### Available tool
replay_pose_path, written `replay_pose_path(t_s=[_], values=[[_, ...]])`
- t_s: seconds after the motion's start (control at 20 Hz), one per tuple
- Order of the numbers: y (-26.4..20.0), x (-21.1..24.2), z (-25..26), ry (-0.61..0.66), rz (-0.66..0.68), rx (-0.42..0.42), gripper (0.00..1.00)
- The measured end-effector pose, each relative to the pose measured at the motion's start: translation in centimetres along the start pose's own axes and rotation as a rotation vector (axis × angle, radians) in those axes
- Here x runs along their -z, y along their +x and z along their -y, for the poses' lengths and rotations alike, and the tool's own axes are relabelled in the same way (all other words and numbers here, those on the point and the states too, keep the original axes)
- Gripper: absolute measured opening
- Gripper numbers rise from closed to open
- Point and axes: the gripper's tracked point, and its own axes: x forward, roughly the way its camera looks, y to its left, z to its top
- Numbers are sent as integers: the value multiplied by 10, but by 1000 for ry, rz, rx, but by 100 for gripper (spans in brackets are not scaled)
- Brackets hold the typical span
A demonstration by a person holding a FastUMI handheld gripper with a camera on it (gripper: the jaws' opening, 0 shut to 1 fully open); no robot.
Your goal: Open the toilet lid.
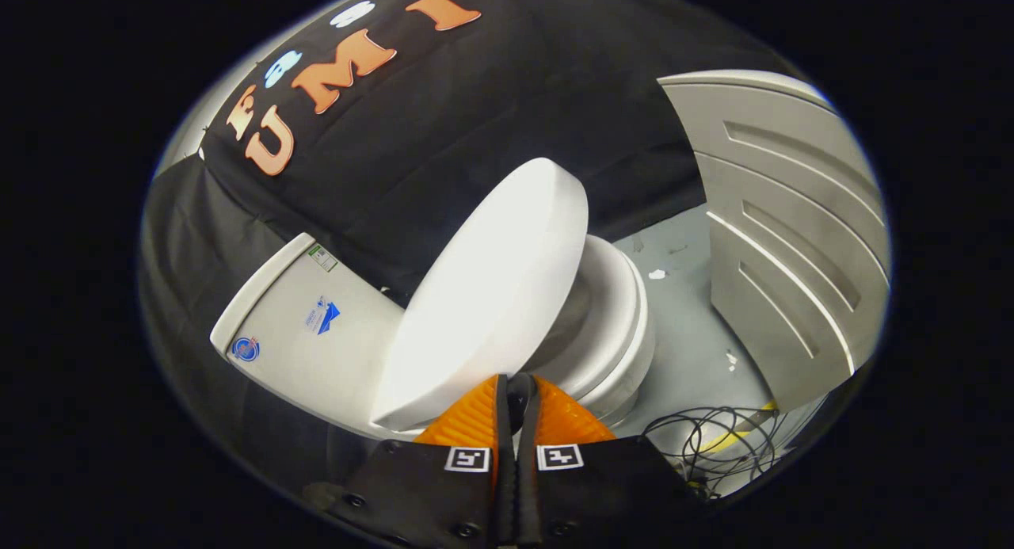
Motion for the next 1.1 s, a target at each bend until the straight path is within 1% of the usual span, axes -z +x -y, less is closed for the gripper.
replay_pose_path(t_s=[0.25, 0.6, 0.8, 1.1], values=[[-11, -17, -23, -87, 55, 47, 8], [-20, -31, -49, -177, 90, 109, 8], [-25, -36, -59, -194, 99, 125, 8], [-32, -47, -86, -283, 128, 156, 8]])
